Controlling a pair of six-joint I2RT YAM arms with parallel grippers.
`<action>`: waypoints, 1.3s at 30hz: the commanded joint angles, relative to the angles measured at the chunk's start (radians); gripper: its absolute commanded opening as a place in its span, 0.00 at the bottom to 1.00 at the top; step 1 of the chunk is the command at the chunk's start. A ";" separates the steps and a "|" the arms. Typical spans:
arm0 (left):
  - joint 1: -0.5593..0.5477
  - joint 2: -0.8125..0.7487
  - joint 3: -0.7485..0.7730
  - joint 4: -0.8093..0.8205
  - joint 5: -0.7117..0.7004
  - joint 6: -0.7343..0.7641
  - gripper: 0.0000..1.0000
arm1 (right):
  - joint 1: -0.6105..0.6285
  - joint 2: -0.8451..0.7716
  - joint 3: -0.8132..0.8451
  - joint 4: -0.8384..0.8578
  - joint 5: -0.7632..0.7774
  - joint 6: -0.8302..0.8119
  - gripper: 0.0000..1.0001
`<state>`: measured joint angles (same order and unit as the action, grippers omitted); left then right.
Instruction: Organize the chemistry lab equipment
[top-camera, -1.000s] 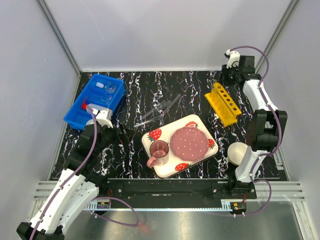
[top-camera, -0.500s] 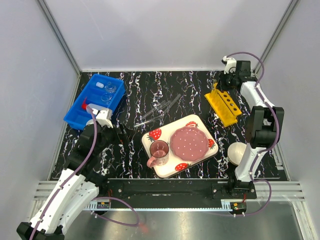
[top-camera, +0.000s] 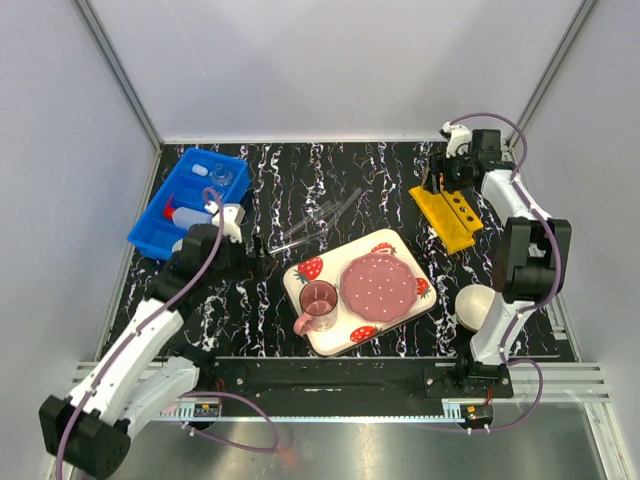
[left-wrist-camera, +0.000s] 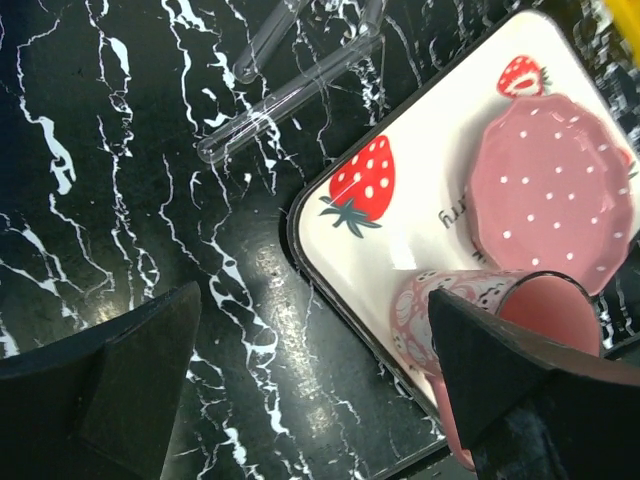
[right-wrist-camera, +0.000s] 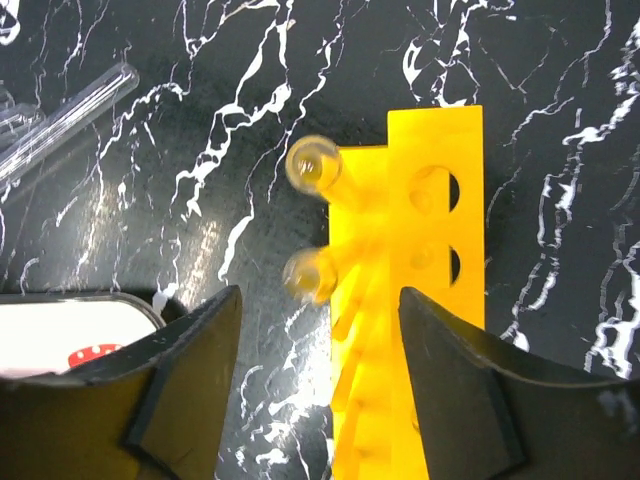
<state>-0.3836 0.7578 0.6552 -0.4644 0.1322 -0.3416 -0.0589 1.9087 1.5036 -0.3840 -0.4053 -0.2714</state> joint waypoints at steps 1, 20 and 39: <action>0.005 0.160 0.163 -0.043 0.017 0.114 0.99 | -0.007 -0.178 -0.025 0.007 0.003 -0.067 0.75; 0.005 0.914 0.713 -0.181 0.060 0.469 0.84 | -0.032 -0.602 -0.379 -0.161 -0.469 -0.146 1.00; -0.006 1.327 1.040 -0.212 0.090 0.481 0.61 | -0.036 -0.583 -0.548 -0.012 -0.616 -0.046 1.00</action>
<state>-0.3832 2.0590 1.6402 -0.6666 0.1989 0.1211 -0.0917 1.3140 0.9482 -0.4301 -0.9798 -0.3244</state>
